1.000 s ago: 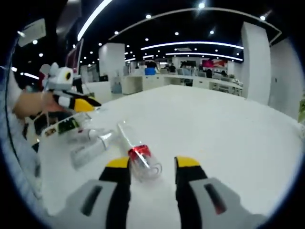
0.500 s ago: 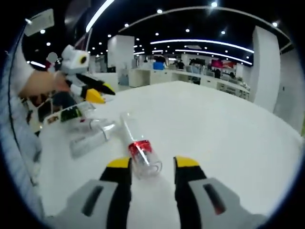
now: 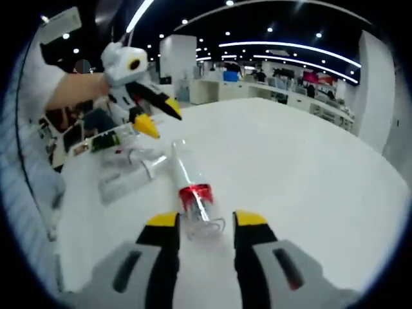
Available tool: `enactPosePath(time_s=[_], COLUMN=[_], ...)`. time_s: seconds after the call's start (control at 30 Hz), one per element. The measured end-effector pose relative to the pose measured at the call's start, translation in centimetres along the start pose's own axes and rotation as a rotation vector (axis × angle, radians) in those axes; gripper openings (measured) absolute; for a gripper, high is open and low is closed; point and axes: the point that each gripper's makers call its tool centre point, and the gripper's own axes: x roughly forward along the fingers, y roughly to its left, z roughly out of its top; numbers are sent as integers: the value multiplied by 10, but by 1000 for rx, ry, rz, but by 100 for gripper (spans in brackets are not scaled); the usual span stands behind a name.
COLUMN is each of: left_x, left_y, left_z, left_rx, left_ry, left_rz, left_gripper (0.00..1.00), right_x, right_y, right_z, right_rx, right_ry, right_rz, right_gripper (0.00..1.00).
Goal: Arrange the skincare products in the storage area until every visible bottle or jar stands upright without overlapping.
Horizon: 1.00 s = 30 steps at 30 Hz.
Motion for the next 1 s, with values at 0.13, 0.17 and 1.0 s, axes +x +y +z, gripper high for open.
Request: enactPosePath(time_s=[0.13,0.17,1.0], left_x=[7,8,43], left_y=[3,2,-16], left_z=[2,2,-12], left_rx=[83,103,266], left_ry=[57,65,283], left_rz=[-49,-63,-305], left_gripper=[38,38,31], right_x=[0,0,19], right_y=[-1,-1,-2], right_z=[0,1,-13], right_rx=[3,-3,-134], right_ry=[15,18,187], right_rz=[13,16,143], right_gripper=[31,31,28])
